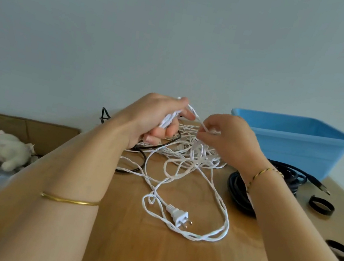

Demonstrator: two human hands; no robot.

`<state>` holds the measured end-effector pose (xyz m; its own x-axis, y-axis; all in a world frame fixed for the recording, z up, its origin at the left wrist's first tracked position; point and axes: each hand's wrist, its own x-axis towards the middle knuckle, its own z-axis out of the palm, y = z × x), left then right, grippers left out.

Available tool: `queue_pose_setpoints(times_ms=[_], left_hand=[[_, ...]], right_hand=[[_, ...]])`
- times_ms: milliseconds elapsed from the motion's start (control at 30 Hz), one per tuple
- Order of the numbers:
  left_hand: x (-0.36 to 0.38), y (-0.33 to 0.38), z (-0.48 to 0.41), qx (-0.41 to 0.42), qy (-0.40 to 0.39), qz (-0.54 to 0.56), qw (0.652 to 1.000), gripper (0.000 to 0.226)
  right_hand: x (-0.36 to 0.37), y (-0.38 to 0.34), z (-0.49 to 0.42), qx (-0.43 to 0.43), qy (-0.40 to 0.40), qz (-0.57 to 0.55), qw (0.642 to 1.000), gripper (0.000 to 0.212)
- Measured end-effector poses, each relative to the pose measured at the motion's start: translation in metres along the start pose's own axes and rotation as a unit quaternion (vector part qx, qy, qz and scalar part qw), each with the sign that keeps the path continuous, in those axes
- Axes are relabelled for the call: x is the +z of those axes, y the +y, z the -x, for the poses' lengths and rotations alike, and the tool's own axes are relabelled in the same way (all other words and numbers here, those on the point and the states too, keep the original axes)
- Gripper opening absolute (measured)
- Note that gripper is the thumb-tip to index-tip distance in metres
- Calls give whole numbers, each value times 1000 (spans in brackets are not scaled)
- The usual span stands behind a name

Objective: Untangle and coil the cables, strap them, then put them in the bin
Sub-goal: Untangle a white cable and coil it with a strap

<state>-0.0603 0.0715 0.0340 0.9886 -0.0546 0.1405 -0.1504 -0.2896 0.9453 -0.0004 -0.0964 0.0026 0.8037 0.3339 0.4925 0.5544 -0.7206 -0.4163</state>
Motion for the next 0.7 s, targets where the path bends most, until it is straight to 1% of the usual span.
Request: queue_pose_setpoints(times_ms=[67, 100, 167, 267, 333, 367, 433, 500, 567, 633, 667, 700], left_hand=[[-4, -1, -3, -11, -10, 112, 994, 39], [-7, -2, -4, -15, -13, 172, 985, 39], [-13, -4, -7, -21, 7, 261, 965, 38], [-19, -11, -11, -6, 89, 314, 945, 34], [-21, -13, -12, 15, 156, 324, 933, 34], [-20, -13, -13, 29, 187, 327, 926, 34], [-18, -11, -13, 65, 239, 326, 912, 33], [-14, -9, -13, 96, 267, 321, 904, 33], [-11, -7, -12, 124, 274, 315, 900, 34], [-12, -6, -11, 148, 266, 308, 901, 35], [-13, -5, -11, 154, 251, 302, 906, 35], [-14, -5, -10, 155, 227, 293, 916, 35]], right_hand=[[-1, 1, 1, 7, -35, -61, 997, 5], [-2, 2, 2, 9, -48, -87, 995, 4], [-1, 4, 5, 22, -62, -136, 989, 4], [2, 12, 5, 67, -55, -216, 973, 8], [2, 18, 4, 111, -42, -230, 966, 9], [2, 20, 3, 131, -42, -216, 967, 10], [3, 25, 2, 149, -47, -137, 978, 15], [6, 30, 1, 160, -58, -57, 984, 21], [10, 35, -1, 174, -74, 12, 982, 17], [14, 35, -1, 191, -73, 75, 976, 19], [15, 34, -2, 184, -58, 83, 978, 22], [16, 29, -1, 165, -28, 59, 984, 27]])
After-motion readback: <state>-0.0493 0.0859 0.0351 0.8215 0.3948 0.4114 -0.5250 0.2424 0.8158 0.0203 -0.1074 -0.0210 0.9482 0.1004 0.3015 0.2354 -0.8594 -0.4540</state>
